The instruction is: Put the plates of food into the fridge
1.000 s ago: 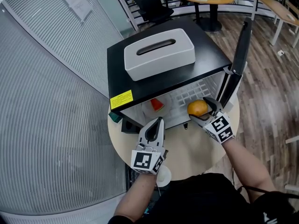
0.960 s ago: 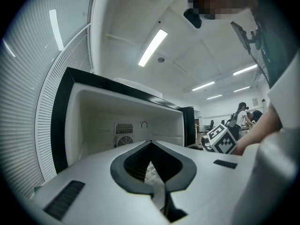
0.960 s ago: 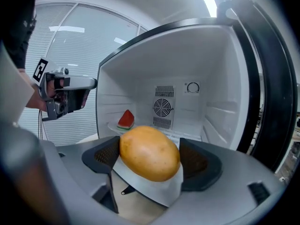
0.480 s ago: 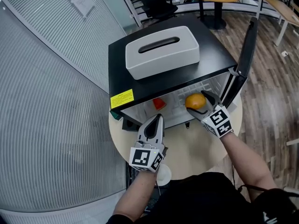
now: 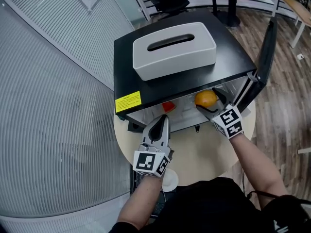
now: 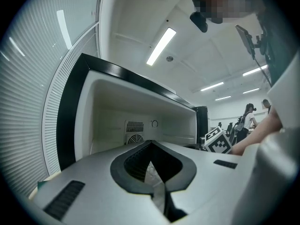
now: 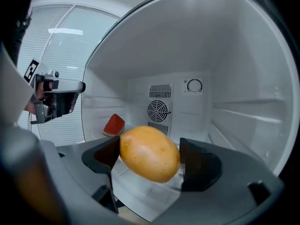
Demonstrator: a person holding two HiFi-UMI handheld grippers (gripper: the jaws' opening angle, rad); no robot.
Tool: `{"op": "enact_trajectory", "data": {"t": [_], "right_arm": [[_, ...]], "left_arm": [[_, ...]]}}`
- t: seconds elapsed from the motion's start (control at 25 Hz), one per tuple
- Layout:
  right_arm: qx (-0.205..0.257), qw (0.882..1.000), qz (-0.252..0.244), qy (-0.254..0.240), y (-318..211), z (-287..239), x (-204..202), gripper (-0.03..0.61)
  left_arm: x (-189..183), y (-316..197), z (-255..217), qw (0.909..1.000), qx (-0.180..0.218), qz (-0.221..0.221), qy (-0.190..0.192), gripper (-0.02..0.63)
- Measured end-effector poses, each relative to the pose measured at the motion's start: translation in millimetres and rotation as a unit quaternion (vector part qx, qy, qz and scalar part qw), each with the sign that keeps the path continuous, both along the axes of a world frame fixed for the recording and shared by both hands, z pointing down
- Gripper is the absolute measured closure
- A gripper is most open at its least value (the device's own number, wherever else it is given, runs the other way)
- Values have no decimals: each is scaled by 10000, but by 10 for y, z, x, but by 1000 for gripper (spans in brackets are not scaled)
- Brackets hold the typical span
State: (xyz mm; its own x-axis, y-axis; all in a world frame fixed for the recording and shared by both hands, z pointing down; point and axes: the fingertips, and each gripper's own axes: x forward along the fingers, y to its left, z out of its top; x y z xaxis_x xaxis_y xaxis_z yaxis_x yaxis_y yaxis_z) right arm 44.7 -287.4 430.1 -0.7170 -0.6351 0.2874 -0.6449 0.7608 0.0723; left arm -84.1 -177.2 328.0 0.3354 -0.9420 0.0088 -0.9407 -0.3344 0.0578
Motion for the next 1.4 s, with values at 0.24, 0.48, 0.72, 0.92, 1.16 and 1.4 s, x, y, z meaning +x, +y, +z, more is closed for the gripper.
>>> {"op": "enact_trajectory", "data": {"t": [0.24,0.48,0.72,0.92,1.16,1.4], "right_arm": [[-22,9999,98,74,-144,39,-56,183],[4,9997,212,144,-256,57,-60,183],[-17,9994,233,241,-359,88,-92,183],[-74,9992,206,320,-369,148,-125,183],[-32,9992,205,348,-358,151,-127,183],[90,9990,397,197,-369,89,-46,183]], "left_arm": [[-61,-39,19,10000,-34,-55,10,611],[-73,-49,14,9999,-91,-121,27,611],[-77,-36,105,9998,-149,-161,28,611],[-155,-1,140,9993,-228,-292,-4,611],[-170,68,69,9991,-168,-387,-44,611],[-118,156,0,9991,-123,-380,-142,611]]}}
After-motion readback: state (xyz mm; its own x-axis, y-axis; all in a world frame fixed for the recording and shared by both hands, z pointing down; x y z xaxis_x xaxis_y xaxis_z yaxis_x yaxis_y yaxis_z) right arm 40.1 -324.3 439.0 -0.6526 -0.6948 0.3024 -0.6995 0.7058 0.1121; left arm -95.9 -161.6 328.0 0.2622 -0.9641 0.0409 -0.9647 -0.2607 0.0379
